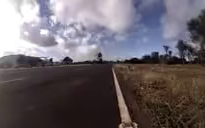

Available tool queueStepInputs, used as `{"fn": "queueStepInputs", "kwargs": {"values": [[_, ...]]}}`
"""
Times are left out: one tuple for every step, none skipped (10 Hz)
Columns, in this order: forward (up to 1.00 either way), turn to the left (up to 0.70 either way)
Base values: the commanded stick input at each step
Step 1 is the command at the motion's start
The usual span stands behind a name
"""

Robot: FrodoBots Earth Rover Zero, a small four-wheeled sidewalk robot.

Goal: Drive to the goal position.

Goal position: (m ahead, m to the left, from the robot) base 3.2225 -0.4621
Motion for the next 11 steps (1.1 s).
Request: {"fn": "queueStepInputs", "kwargs": {"values": [[0.5,0.0],[0.5,0.0],[0.5,0.0],[0.5,0.0],[0.5,0.0],[0.5,0.0],[0.5,0.0],[0.5,0.0],[0.5,0.0],[0.5,-0.5],[0.5,-0.5]]}}
